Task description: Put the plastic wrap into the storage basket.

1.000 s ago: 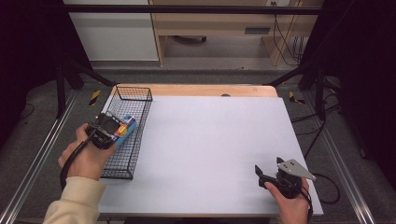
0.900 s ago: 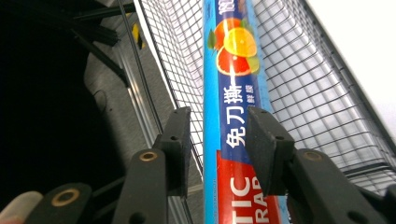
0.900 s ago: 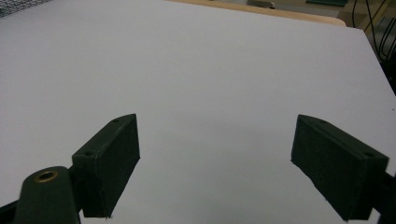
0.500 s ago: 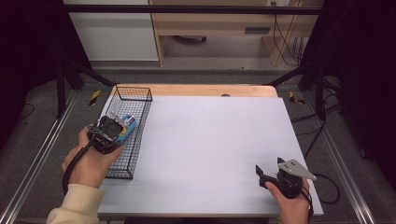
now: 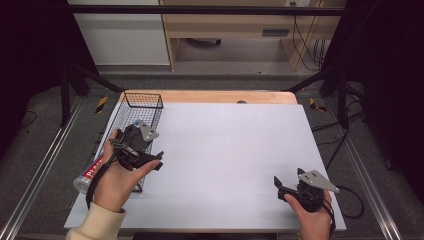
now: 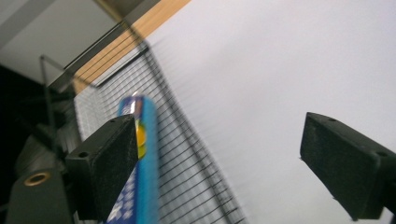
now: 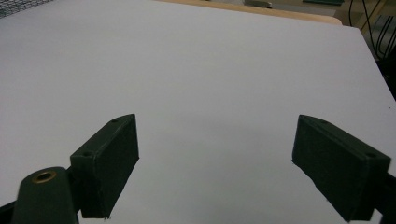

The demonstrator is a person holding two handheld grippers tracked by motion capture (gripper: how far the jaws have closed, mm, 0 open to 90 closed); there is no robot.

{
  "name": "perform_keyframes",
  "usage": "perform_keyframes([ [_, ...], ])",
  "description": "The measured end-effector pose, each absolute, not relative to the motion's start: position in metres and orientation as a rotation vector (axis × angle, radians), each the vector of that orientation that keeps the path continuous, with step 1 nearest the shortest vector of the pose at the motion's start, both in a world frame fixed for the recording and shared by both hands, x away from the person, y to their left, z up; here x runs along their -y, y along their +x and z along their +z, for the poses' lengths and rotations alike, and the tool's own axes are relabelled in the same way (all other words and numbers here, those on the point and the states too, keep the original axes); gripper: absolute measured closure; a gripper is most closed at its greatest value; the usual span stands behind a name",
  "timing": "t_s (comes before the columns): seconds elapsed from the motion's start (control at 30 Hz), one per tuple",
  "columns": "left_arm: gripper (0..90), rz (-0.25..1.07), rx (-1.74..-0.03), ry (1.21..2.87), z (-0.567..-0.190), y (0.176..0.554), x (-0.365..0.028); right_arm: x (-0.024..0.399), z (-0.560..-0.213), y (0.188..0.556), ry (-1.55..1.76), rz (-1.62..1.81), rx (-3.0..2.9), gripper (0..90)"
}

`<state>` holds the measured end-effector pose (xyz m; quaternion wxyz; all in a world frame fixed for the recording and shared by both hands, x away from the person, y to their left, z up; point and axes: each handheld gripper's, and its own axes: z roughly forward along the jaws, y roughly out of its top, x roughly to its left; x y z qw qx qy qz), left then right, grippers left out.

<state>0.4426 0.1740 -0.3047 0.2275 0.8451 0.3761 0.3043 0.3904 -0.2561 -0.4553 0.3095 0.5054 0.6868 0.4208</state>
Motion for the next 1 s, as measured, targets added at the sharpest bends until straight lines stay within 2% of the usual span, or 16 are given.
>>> perform_keyframes([
  [0.4,6.6,0.649,-0.753,2.135,-0.299,0.425,-0.141,0.257,-0.454,0.388,1.334,1.092,-1.8,13.4],
  [0.57,6.3,0.596,-0.712,2.112,-0.307,0.422,-0.134,0.26,-0.454,0.388,1.342,1.092,-1.795,12.2],
  [0.73,6.3,0.532,-0.675,2.063,-0.331,0.42,-0.123,0.259,-0.453,0.388,1.341,1.094,-1.798,11.8],
  [1.0,6.3,0.469,-0.675,2.099,-0.378,0.425,-0.115,0.259,-0.453,0.388,1.337,1.09,-1.796,11.1],
])
